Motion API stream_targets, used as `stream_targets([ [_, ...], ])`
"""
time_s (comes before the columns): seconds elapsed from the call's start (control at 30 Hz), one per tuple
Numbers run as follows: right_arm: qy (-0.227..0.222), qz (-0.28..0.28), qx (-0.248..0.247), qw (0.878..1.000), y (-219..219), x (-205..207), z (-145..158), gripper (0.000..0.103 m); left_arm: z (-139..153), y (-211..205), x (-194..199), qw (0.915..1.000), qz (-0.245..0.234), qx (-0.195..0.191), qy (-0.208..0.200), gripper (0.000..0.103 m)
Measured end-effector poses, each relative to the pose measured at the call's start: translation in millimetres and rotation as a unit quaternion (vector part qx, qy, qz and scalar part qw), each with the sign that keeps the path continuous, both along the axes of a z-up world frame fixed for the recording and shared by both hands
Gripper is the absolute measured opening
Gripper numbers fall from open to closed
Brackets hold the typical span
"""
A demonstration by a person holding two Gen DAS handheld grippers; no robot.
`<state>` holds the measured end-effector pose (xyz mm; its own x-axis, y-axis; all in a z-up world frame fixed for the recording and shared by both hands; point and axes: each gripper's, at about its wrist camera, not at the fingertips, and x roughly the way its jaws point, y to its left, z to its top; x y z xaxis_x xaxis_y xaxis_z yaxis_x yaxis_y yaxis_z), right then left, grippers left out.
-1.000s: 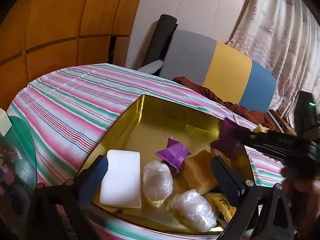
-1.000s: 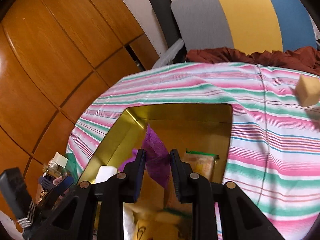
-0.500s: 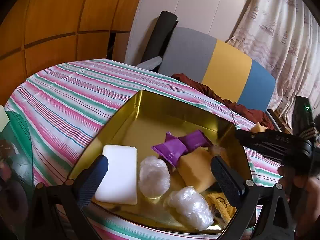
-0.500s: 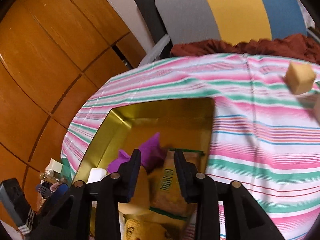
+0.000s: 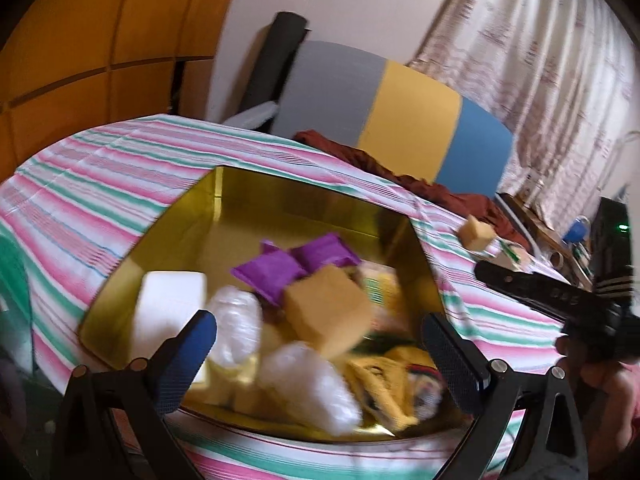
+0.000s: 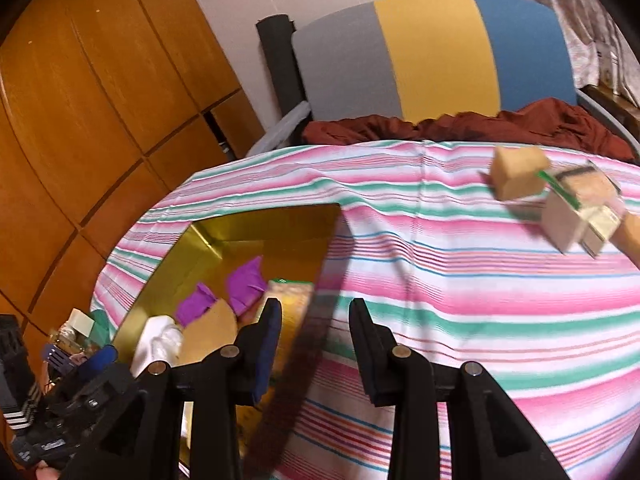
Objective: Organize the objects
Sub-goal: 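Move both tools back toward the boxes and sponges on the table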
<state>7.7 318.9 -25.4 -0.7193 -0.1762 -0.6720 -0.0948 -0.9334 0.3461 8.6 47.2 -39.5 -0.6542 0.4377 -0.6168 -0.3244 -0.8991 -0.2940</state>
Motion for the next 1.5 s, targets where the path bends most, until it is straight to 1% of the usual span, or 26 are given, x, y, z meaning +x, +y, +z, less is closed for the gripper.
stream_targets([
  [0.23, -0.026, -0.041, -0.012, 0.999, 31, 26, -28, 0.035, 14, 32, 26, 0.9972, -0.064, -0.010, 0.038, 0.103],
  [0.37, -0.048, -0.077, -0.011, 0.996, 61, 44, -48, 0.035, 18, 52, 41, 0.9940, -0.098, -0.008, 0.047, 0.103],
  [0.53, -0.060, -0.141, -0.009, 0.988, 111, 67, -61, 0.035, 18, 82, 57, 0.9900, -0.135, -0.002, 0.042, 0.103],
  [0.57, -0.063, -0.161, -0.009, 0.985, 126, 73, -63, 0.036, 17, 89, 60, 0.9892, -0.142, 0.000, 0.036, 0.103],
  [0.6, -0.064, -0.174, -0.010, 0.983, 137, 76, -64, 0.040, 16, 96, 62, 0.9885, -0.148, 0.002, 0.031, 0.103],
  [0.7, -0.070, -0.220, -0.017, 0.973, 171, 87, -67, 0.041, 12, 118, 68, 0.9859, -0.167, 0.005, 0.013, 0.103],
  [0.77, -0.064, -0.242, -0.024, 0.968, 194, 90, -66, 0.042, 10, 130, 71, 0.9839, -0.179, 0.005, 0.007, 0.103],
  [0.87, -0.053, -0.259, -0.020, 0.964, 213, 84, -58, 0.045, 8, 145, 76, 0.9813, -0.193, -0.003, 0.002, 0.103],
  [1.03, -0.029, -0.269, -0.026, 0.962, 238, 51, -42, 0.046, 6, 158, 81, 0.9797, -0.200, -0.014, -0.005, 0.103],
  [1.13, 0.000, -0.282, -0.017, 0.959, 255, 25, -25, 0.046, 4, 156, 80, 0.9804, -0.196, -0.019, -0.007, 0.103],
  [1.2, 0.010, -0.292, -0.014, 0.956, 268, 11, -18, 0.046, 3, 153, 78, 0.9815, -0.190, -0.023, -0.010, 0.103],
  [1.3, 0.004, -0.298, -0.025, 0.954, 287, -14, -16, 0.046, -1, 149, 73, 0.9832, -0.180, -0.025, -0.018, 0.103],
  [1.33, 0.002, -0.293, -0.029, 0.956, 290, -21, -17, 0.046, -2, 148, 72, 0.9839, -0.176, -0.026, -0.020, 0.103],
  [1.43, -0.024, -0.243, -0.038, 0.969, 287, -43, -27, 0.045, -4, 145, 67, 0.9851, -0.168, -0.023, -0.030, 0.103],
  [1.47, -0.011, -0.208, -0.043, 0.977, 278, -44, -27, 0.042, -5, 145, 67, 0.9852, -0.167, -0.022, -0.031, 0.103],
  [1.5, -0.007, -0.183, -0.043, 0.982, 270, -44, -27, 0.040, -6, 145, 66, 0.9854, -0.166, -0.022, -0.031, 0.103],
])
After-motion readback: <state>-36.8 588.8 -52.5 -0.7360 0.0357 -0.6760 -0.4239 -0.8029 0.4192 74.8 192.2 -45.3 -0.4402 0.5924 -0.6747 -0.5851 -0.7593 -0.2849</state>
